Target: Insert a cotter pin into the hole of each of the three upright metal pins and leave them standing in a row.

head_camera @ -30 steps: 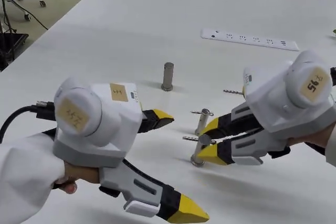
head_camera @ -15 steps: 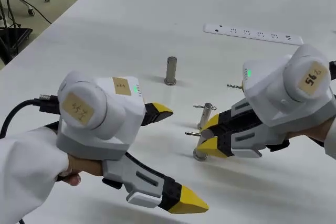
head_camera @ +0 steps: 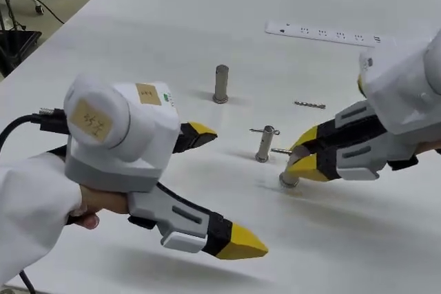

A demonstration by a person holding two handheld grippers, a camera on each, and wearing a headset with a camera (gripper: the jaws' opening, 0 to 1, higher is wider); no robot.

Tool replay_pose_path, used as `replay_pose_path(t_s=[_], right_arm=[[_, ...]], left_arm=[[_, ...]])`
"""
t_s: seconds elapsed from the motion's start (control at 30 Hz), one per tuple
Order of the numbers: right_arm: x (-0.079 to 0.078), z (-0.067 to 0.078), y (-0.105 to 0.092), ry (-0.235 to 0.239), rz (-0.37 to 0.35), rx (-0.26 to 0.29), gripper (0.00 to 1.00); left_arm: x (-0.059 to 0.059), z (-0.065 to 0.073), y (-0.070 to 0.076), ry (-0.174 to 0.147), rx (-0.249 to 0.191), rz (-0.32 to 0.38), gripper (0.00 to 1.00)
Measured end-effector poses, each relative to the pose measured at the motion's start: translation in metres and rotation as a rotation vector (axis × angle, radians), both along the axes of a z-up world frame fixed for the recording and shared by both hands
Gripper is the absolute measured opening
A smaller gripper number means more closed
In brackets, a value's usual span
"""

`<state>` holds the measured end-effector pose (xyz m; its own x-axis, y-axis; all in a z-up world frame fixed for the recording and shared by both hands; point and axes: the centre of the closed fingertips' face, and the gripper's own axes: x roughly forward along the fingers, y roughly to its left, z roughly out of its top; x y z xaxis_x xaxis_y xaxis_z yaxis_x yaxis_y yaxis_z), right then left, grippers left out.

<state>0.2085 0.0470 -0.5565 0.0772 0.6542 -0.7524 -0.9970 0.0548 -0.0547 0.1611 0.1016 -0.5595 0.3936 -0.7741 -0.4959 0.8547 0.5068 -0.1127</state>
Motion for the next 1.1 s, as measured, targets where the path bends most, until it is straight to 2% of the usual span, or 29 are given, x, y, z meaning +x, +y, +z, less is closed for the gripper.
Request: replay_pose_path(t_s=[0.13, 0.3, 0.47, 1.1], right_arm=[[0.016, 0.002, -0.013, -0.012, -0.035, -0.005, 0.08], [0.025, -0.003, -0.02, -0.021, -0.024, -0.032, 0.08], [0.03, -0.008, -0.021, -0.009, -0.03, -0.032, 0.08], [0.029, -0.016, -0.016, 0.005, -0.012, -0.033, 0.08]], left_arm=[[0.002, 0.0, 0.002, 0.007, -0.003, 0.018, 0.99], [0.002, -0.002, 0.003, 0.012, 0.009, 0.018, 0.99], [-0.002, -0.007, 0.006, 0.027, 0.029, 0.021, 0.99], [-0.002, -0.006, 0.007, 0.039, 0.021, 0.037, 0.99]])
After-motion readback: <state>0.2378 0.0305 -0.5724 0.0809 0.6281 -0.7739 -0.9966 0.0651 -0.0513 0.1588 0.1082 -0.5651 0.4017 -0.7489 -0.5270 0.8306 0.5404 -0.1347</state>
